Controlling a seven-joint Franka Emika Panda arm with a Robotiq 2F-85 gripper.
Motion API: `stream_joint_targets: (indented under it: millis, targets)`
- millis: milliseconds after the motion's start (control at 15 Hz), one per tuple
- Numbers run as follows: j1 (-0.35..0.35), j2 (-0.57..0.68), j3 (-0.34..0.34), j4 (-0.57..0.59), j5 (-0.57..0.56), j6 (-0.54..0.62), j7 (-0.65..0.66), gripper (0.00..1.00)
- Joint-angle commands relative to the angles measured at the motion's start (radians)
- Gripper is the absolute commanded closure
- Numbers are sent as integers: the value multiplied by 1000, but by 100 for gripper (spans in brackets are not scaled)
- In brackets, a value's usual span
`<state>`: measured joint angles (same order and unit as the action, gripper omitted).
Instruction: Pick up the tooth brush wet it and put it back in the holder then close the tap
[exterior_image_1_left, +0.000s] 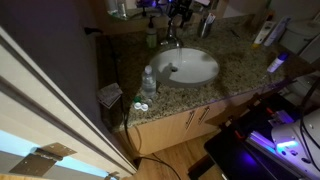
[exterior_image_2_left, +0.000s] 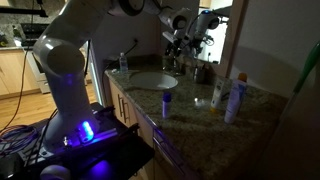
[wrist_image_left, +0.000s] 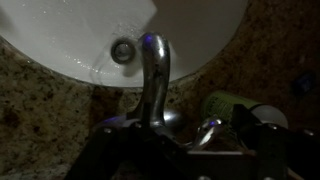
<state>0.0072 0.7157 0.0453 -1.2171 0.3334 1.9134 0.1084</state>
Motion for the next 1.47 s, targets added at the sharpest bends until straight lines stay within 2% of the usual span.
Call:
stream_joint_targets:
  millis: [0,467,600,733,867,933,1000,1200,1400]
  targets:
    - [-14,6,10,-1,-6,5,0,48]
    - [-19,-11,24,-10,4,7,-14,97]
    - [-21,-12,21,-11,2,3,-11,94]
    - [-20,-16,16,-11,-4,-24,-2,100]
    - [-18,-18,6,-11,-18,-44,9,100]
    - [-25,-18,8,-7,-8,-57,12,74]
    - [-28,-24,7,-11,-6,-50,10,73]
    - [-65,-41,34,4,61,-112,9,53]
    - [-92,-67,40,48,114,-324,55,32]
